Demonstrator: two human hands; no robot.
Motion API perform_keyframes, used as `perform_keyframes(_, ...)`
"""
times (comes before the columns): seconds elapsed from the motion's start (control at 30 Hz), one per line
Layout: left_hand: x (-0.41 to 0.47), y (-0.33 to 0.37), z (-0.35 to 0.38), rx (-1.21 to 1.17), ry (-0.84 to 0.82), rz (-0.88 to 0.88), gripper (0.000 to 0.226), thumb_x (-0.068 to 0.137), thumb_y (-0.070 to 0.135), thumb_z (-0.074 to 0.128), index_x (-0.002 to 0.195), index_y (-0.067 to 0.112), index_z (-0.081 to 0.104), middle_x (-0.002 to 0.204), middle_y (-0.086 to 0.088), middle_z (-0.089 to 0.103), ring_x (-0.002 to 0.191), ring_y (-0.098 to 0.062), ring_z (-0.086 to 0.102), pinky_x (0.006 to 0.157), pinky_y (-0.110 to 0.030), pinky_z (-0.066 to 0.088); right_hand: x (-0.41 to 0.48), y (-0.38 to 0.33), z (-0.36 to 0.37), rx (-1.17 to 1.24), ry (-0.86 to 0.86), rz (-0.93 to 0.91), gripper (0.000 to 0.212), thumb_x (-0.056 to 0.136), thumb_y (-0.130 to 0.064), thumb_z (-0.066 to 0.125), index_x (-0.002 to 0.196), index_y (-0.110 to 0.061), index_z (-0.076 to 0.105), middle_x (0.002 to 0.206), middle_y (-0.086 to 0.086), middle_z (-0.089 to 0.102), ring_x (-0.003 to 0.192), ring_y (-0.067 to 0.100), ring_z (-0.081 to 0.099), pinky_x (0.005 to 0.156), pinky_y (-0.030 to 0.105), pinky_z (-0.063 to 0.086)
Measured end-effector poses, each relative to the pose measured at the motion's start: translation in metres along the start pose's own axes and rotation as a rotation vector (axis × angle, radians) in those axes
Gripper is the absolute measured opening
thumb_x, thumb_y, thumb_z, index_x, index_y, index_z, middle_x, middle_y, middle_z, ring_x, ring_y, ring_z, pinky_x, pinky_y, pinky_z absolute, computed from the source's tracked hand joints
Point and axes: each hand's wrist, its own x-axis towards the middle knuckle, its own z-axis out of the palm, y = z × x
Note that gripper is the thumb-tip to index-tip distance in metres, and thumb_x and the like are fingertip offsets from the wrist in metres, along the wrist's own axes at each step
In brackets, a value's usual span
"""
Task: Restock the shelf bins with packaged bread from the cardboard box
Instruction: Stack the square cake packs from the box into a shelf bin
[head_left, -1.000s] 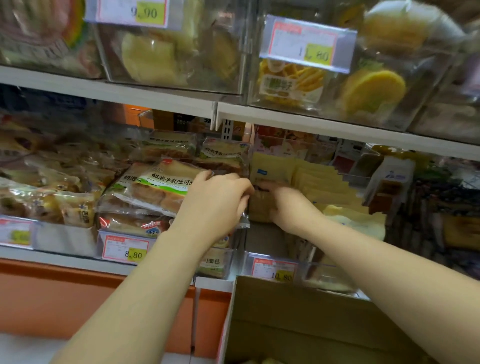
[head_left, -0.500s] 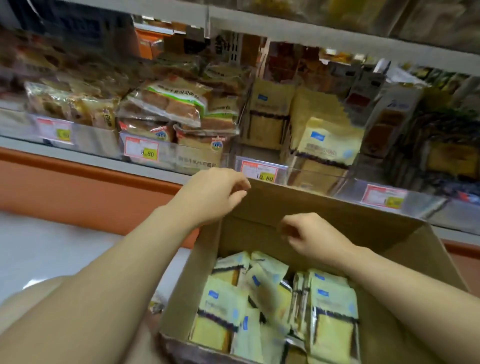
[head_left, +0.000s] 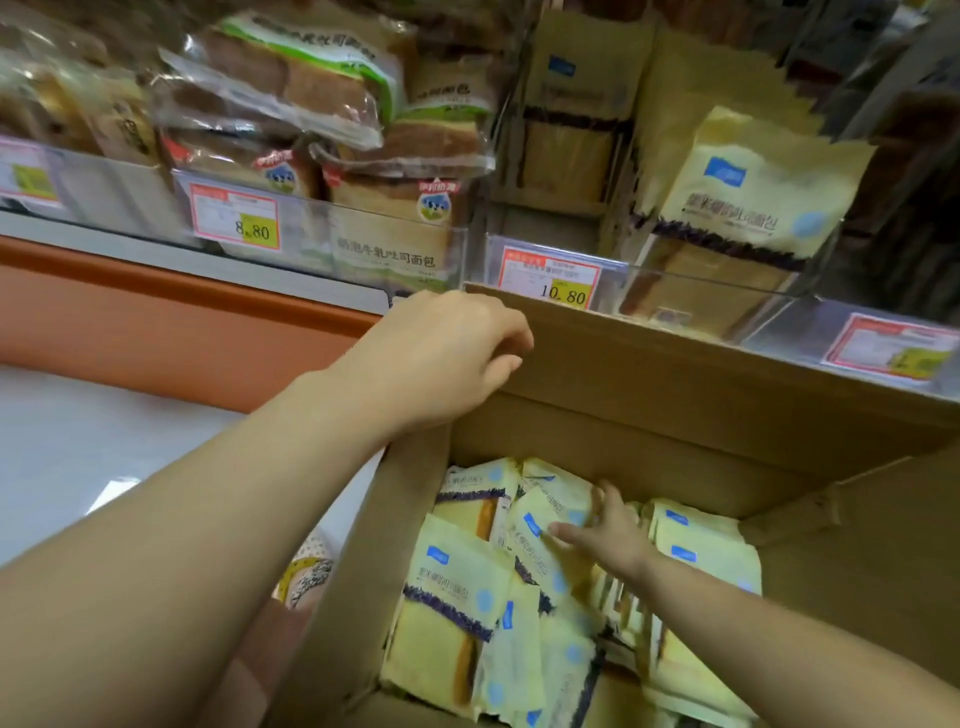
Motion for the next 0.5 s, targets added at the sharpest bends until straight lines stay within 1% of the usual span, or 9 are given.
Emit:
perform_keyframes(0.07, 0.002, 0.001, 0.003, 0.009, -0.016, 0.001, 0.03, 0.097, 0.035, 0.047, 0.125, 0.032, 0.054, 0.123, 0.011, 0.058, 0.113, -0.009, 0.053, 0.097, -0.031, 0.044, 0.0, 0.007, 0.007, 0.187, 0.038, 0.059, 0.116, 0.074, -0.027, 0.081, 0.151, -0.011, -0.005, 0.155, 0.01, 0.024, 0.14, 0.027, 0.029, 0.111, 0.039, 0.028)
perform_keyframes(0.2, 0.008, 0.003, 0.01, 0.029, -0.043, -0.004, 0.031, 0.097, 0.036, 0.047, 0.127, 0.032, 0.053, 0.124, 0.01, 0.058, 0.112, -0.009, 0.053, 0.096, -0.031, 0.044, 0.0, 0.009, 0.012, 0.347, -0.001, 0.143, 0.104, 0.073, -0.011, 0.081, 0.149, -0.006, 0.01, 0.143, 0.01, 0.042, 0.128, 0.024, 0.045, 0.1, 0.028, 0.038)
perform_keyframes(0.23, 0.009, 0.003, 0.011, 0.035, -0.046, -0.003, 0.031, 0.096, 0.037, 0.047, 0.127, 0.032, 0.053, 0.124, 0.01, 0.058, 0.112, -0.009, 0.054, 0.096, -0.031, 0.045, -0.002, 0.01, 0.013, 0.349, -0.027, 0.135, 0.098, 0.072, -0.008, 0.081, 0.147, -0.007, 0.019, 0.133, 0.008, 0.051, 0.118, 0.023, 0.053, 0.093, 0.024, 0.046)
perform_keyframes(0.27, 0.01, 0.003, 0.012, 0.04, -0.048, -0.003, 0.031, 0.096, 0.037, 0.047, 0.127, 0.032, 0.053, 0.124, 0.01, 0.058, 0.112, -0.009, 0.054, 0.096, -0.031, 0.045, -0.001, 0.012, 0.013, 0.324, -0.049, 0.115, 0.089, 0.071, -0.007, 0.082, 0.142, -0.007, 0.029, 0.119, 0.004, 0.058, 0.105, 0.019, 0.06, 0.08, 0.021, 0.051)
perform_keyframes(0.3, 0.011, 0.003, 0.012, 0.043, -0.052, -0.006, 0.031, 0.096, 0.037, 0.047, 0.127, 0.032, 0.053, 0.124, 0.01, 0.058, 0.112, -0.009, 0.054, 0.096, -0.032, 0.045, -0.003, 0.012, 0.014, 0.283, -0.063, 0.083, 0.081, 0.069, -0.006, 0.083, 0.135, -0.008, 0.036, 0.107, 0.0, 0.059, 0.094, 0.014, 0.061, 0.07, 0.02, 0.052)
perform_keyframes(0.33, 0.011, 0.003, 0.012, 0.045, -0.058, -0.008, 0.031, 0.096, 0.037, 0.048, 0.127, 0.032, 0.053, 0.124, 0.01, 0.058, 0.112, -0.009, 0.053, 0.097, -0.032, 0.045, -0.003, 0.013, 0.015, 0.233, -0.069, 0.055, 0.074, 0.069, -0.006, 0.083, 0.128, -0.01, 0.039, 0.1, -0.003, 0.058, 0.089, 0.011, 0.061, 0.067, 0.02, 0.051)
perform_keyframes(0.37, 0.011, 0.004, 0.012, 0.047, -0.063, -0.009, 0.032, 0.096, 0.037, 0.048, 0.127, 0.032, 0.053, 0.125, 0.01, 0.057, 0.112, -0.009, 0.053, 0.097, -0.032, 0.045, -0.006, 0.012, 0.017, 0.177, -0.075, 0.017, 0.069, 0.069, -0.007, 0.083, 0.122, -0.013, 0.041, 0.098, -0.005, 0.057, 0.087, 0.01, 0.06, 0.067, 0.021, 0.051)
perform_keyframes(0.43, 0.012, 0.005, 0.012, 0.053, -0.07, -0.009, 0.032, 0.096, 0.037, 0.047, 0.128, 0.032, 0.052, 0.126, 0.01, 0.057, 0.113, -0.009, 0.053, 0.098, -0.032, 0.044, -0.01, 0.01, 0.021, 0.053, -0.081, -0.099, 0.066, 0.069, -0.009, 0.083, 0.118, -0.02, 0.04, 0.102, -0.008, 0.056, 0.093, 0.01, 0.059, 0.078, 0.026, 0.052)
perform_keyframes(0.5, 0.012, 0.006, 0.012, 0.058, -0.077, -0.012, 0.032, 0.096, 0.036, 0.047, 0.128, 0.032, 0.052, 0.126, 0.011, 0.056, 0.114, -0.008, 0.052, 0.098, -0.031, 0.044, -0.015, 0.007, 0.023, -0.017, -0.107, -0.198, 0.065, 0.071, -0.01, 0.081, 0.118, -0.026, 0.038, 0.11, -0.011, 0.055, 0.101, 0.009, 0.055, 0.084, 0.023, 0.047)
